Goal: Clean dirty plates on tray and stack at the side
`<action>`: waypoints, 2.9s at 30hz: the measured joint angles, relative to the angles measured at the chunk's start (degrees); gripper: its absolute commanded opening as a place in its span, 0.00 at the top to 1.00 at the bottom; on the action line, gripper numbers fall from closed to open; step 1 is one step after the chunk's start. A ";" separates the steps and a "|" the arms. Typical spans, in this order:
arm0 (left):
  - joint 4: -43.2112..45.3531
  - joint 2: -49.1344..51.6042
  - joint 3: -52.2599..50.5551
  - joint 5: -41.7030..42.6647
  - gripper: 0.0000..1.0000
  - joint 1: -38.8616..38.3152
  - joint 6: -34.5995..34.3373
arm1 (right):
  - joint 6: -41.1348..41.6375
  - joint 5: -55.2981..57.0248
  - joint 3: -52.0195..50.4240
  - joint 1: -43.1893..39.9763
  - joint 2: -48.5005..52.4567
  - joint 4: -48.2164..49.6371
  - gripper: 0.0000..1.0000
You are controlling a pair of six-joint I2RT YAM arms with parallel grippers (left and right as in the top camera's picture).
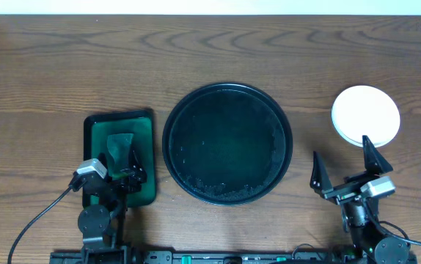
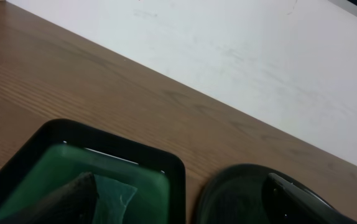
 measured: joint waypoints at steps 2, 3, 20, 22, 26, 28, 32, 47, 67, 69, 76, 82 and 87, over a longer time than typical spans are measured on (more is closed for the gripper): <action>-0.02 0.00 -0.02 0.02 0.15 0.00 -0.02 | 0.13 0.52 0.02 0.00 -0.13 -3.39 0.01; 0.00 0.00 -0.02 0.00 0.15 0.00 -0.02 | 0.13 0.72 -0.04 0.00 -0.15 -5.49 0.01; 0.00 0.00 -0.02 0.00 0.15 0.00 -0.02 | 1.20 1.60 -0.07 0.00 -0.15 -25.38 0.01; -0.02 0.00 -0.02 -0.02 0.15 0.00 -0.02 | 1.22 1.60 -0.07 0.00 -0.15 -25.40 0.01; 0.00 0.00 -0.02 0.00 0.15 0.00 0.00 | 1.22 1.60 -0.07 0.00 -0.15 -25.38 0.01; 0.00 0.00 -0.02 0.00 0.15 0.00 -0.02 | 1.22 1.60 -0.07 0.00 -0.15 -25.38 0.01; 0.00 0.00 -0.02 0.00 0.15 0.00 -0.02 | 1.20 1.60 -0.07 0.00 -0.15 -25.38 0.01; 0.00 0.00 -0.02 0.00 0.15 0.00 0.00 | 1.20 1.60 -0.07 0.00 -0.15 -25.38 0.01; 0.00 0.00 -0.02 0.00 0.15 0.00 0.00 | 1.20 1.60 -0.07 0.00 -0.15 -25.38 0.01; -0.02 0.00 -0.02 0.00 0.15 0.00 -0.02 | 1.20 1.60 -0.07 0.00 -0.15 -25.38 0.01; 0.00 0.00 -0.02 0.00 0.15 0.00 0.00 | 1.20 1.60 -0.07 0.00 -0.15 -25.38 0.01; 0.00 0.00 -0.02 0.00 0.15 0.00 0.00 | 1.20 1.60 -0.07 0.00 -0.15 -25.38 0.01; -0.02 0.00 -0.02 0.00 0.15 0.00 0.00 | 1.20 1.60 -0.07 0.00 -0.15 -25.38 0.01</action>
